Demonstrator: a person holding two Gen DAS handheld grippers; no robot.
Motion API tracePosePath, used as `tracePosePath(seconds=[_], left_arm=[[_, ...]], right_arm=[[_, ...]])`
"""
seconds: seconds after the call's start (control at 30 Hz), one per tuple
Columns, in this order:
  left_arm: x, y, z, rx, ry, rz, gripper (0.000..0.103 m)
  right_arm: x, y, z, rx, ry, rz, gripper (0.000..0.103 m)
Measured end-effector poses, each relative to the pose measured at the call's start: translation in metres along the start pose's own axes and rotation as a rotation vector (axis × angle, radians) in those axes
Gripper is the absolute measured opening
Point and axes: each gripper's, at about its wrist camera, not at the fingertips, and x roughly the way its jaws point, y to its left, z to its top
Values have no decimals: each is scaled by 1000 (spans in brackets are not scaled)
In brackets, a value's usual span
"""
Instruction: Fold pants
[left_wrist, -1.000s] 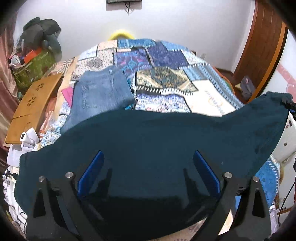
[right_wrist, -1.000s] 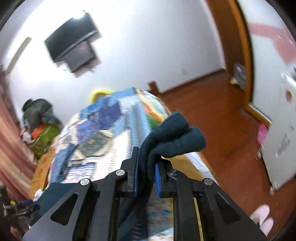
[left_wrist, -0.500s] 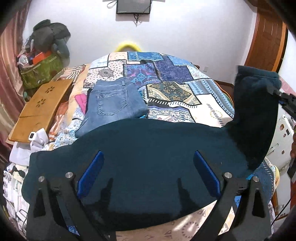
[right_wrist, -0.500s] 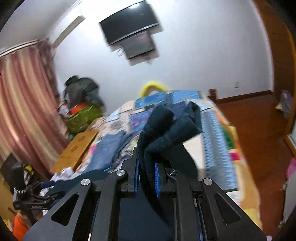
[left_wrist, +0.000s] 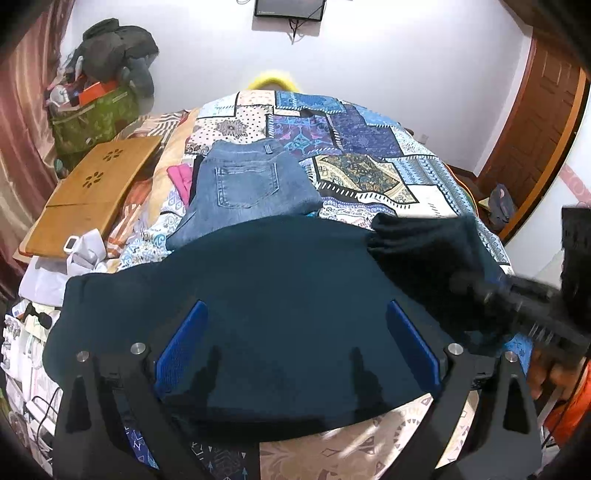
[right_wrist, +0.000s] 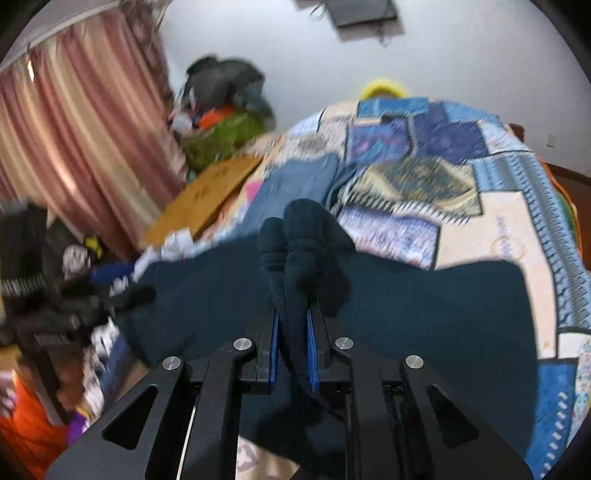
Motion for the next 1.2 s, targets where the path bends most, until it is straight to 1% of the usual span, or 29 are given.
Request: tracePosePath(seconds=[0.07,0.13,0.2,0.23,0.33,0.4,0.47,0.5,0.57,0.6,0.67,0.73,0.87,0.93,1.03,1.07,1.17,1.2], left_arm=[[2,-2,-1,5,7,1,98],[3,-4,-1,12,11,2,98],[4,-9,1,22,13,0,98],[4,-11,3,26,12,-2,98],[2,-20,8,52,4,-7,98],[2,-28,12,74,-5,-8,98],[2,-35,16,94,-9,-12,98],[3,-42,20,110,-11,-15,98],[5,-50,26,135,-6,-23,98],[7,-56,29,147,-6,-24,98],[12,-66,36,169,-2,-36,98],[18,-77,42,191,8,-50,98],[38,-95,59,220,41,-86,99],[48,-101,66,225,58,-90,99],[68,-107,73,225,96,-86,99],[74,-108,73,226,109,-82,99],[90,-109,69,247,143,-57,99],[97,-108,64,255,158,-44,99]], right_arm=[[7,4,-9,-32,41,-14,12],[10,7,-15,-56,76,-20,16],[5,9,-19,-68,73,-31,17],[3,8,-19,-66,85,-21,19],[-5,5,-16,-32,108,13,21],[-13,2,-14,-11,122,46,25],[-23,1,-13,-7,120,69,34],[-28,0,-12,-11,111,64,36],[-39,-3,-8,-33,83,33,42],[-47,-6,-4,-46,65,-1,43],[-57,-14,1,-50,30,-34,48],[-67,-27,9,-38,-11,-73,50],[-72,-51,23,-11,-29,-129,51],[-69,-64,29,6,-20,-141,51],[-57,-82,33,34,11,-163,61],[-50,-89,32,46,29,-163,62],[-31,-101,26,83,102,-121,62],[-21,-105,20,104,141,-108,62]])
